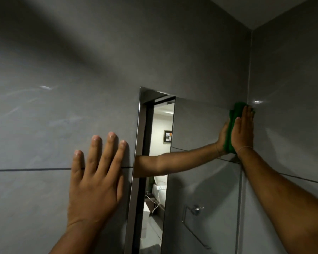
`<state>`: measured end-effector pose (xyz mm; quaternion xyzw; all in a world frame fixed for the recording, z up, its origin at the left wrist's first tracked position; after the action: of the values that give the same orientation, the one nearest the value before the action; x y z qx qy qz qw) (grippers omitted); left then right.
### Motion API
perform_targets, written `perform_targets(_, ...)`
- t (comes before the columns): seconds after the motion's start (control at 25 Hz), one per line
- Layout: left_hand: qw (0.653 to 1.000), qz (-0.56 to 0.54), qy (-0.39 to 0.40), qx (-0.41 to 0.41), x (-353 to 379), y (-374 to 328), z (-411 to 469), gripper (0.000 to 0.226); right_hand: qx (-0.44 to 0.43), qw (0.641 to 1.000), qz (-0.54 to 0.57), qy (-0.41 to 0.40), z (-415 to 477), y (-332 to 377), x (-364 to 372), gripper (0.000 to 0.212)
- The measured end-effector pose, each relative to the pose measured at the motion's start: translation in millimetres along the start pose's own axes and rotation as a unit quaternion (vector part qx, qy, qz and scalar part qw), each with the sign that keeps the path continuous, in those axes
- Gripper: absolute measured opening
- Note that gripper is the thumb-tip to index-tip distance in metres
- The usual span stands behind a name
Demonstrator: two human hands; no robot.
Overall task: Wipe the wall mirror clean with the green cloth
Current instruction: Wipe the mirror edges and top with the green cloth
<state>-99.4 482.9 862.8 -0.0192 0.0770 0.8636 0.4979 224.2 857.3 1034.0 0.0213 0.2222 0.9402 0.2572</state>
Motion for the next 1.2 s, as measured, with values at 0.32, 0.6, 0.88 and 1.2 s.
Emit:
perform_targets(0.32,1.0,0.014,-0.004,0.001,1,-2,1,0.081,-0.093,0.995,0.029,-0.016,-28,100,17,0.068)
perform_targets(0.6,1.0,0.011,0.007,-0.002,0,-3,0,0.078,-0.255,0.967,-0.004,0.023,-114,282,49,0.092)
perform_targets(0.88,1.0,-0.005,-0.001,-0.001,3,-2,-3,0.079,-0.32,0.947,0.003,0.039,-171,384,68,0.08)
perform_targets(1.2,1.0,0.0,0.025,-0.012,-2,-1,2,0.077,-0.281,0.952,0.119,0.016,-182,380,43,0.059)
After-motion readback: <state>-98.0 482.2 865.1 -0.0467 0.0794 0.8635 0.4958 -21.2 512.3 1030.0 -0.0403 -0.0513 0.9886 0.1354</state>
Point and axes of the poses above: each hand's wrist, its own z-axis towards the middle knuckle, its own x-axis out of the palm, y = z × x, the point moved 7 cm from there along z, towards the middle knuckle, and after that the axes turned 1 degree about -x, right-handed, at the moved point
